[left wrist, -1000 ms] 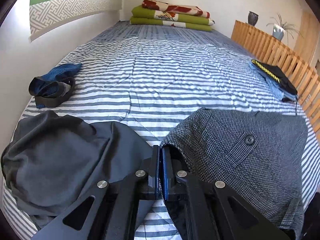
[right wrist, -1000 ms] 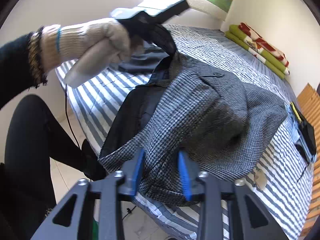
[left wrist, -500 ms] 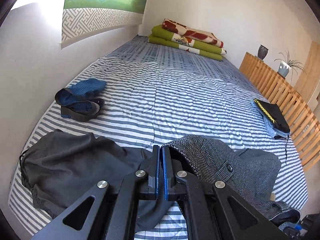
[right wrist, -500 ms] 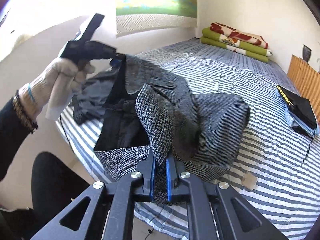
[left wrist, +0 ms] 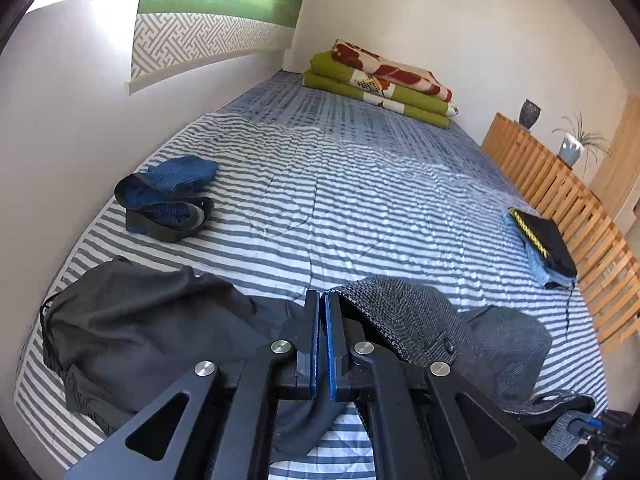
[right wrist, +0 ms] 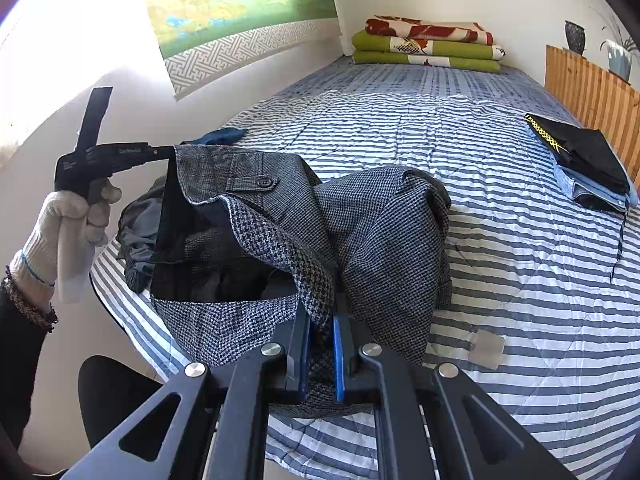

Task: Fold clothes

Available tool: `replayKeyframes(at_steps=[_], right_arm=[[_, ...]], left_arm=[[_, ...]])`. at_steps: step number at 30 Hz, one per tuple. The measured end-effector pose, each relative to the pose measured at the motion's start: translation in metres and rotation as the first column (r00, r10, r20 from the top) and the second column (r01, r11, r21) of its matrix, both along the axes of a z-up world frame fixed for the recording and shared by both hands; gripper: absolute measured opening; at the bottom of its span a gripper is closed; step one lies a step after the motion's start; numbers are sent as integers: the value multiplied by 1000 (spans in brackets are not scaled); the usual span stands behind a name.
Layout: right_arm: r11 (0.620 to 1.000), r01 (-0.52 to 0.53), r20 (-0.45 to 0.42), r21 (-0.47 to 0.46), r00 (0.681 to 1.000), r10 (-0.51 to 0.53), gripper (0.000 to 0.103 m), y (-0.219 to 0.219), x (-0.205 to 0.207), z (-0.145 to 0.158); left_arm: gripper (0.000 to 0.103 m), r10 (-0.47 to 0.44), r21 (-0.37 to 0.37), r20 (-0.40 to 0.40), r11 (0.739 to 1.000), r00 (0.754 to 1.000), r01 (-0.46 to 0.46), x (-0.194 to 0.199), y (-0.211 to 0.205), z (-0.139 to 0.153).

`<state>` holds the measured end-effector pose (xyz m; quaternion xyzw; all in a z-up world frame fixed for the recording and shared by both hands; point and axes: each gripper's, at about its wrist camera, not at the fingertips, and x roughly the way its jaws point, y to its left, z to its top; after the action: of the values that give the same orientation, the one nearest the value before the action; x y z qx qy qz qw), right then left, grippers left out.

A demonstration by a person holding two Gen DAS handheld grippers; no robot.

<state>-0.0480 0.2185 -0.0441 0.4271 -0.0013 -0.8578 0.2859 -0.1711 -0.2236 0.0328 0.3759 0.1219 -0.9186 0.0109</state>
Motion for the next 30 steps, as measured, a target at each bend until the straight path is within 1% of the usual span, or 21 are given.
replayKeyframes(at_steps=[2,4,5,6,8,9,10,11,12,13,14,15,17,19,20,21,23,24,26,28,30], right_arm=[[999,-4,20,-45,1000,5,8,2,-5,9],[997,-20,-1,-70,1000,20,8,0,-8,27],[996,-31,-22,-79,999,29,8,-3,-8,37],[995,-45,-44,-90,998,42,8,-6,-7,49],[988,-82,-69,-133,995,74,7,-14,-6,72],[982,-106,-77,-155,993,95,7,-19,-5,82],[980,-119,-90,-157,990,106,7,-24,-4,89],[979,-129,-111,-155,987,113,7,-30,-3,95],[979,-138,-126,-153,985,119,7,-34,-3,97],[979,-141,-133,-149,984,121,7,-38,-4,98],[979,-142,-129,-145,984,124,7,-40,-6,95],[979,-142,-113,-147,986,126,7,-40,-9,90],[982,-125,-74,-144,991,115,7,-35,-14,75],[989,-96,-41,-117,995,91,7,-22,-17,59],[992,-82,-36,-94,996,79,7,-14,-16,51],[995,-69,-34,-71,997,67,7,-5,-15,45],[999,-35,-18,-39,999,35,7,14,-16,33],[999,-15,-6,-31,1000,15,7,25,-16,27],[999,22,18,-26,1000,-21,7,43,-24,18],[998,54,36,-24,998,-53,7,58,-30,12],[997,69,49,-23,996,-68,7,65,-36,6]], left_arm=[[2,17,23,-34,1000,999,-16,3,-7,23],[0,73,-6,-110,997,991,-74,11,-17,58],[0,92,-3,-148,996,985,-94,15,-25,78],[0,114,30,-188,993,976,-110,21,-36,101],[0,148,76,-241,988,959,-133,31,-52,135],[0,123,71,-244,991,962,-109,32,-53,148],[0,91,40,-226,996,970,-84,32,-50,155],[0,77,-13,-215,997,974,-82,32,-44,156],[0,49,-92,-194,993,980,-68,33,-32,152],[0,16,-137,-168,990,986,-39,31,-22,145],[0,-24,-164,-130,986,991,2,30,-13,130],[0,-41,-170,-97,985,994,24,28,-6,114],[3,-75,-144,-16,987,997,71,24,9,73],[14,-131,-94,63,986,989,137,18,25,28],[28,-152,-87,93,983,984,160,16,34,6],[46,-166,-86,113,981,980,176,15,41,-12],[60,-200,-61,149,976,968,210,13,54,-47],[60,-217,-45,172,973,961,228,13,58,-63],[60,-230,-42,206,969,951,244,14,66,-91],[60,-225,-44,230,970,947,241,11,66,-109],[60,-229,-36,241,969,943,244,9,68,-117]])
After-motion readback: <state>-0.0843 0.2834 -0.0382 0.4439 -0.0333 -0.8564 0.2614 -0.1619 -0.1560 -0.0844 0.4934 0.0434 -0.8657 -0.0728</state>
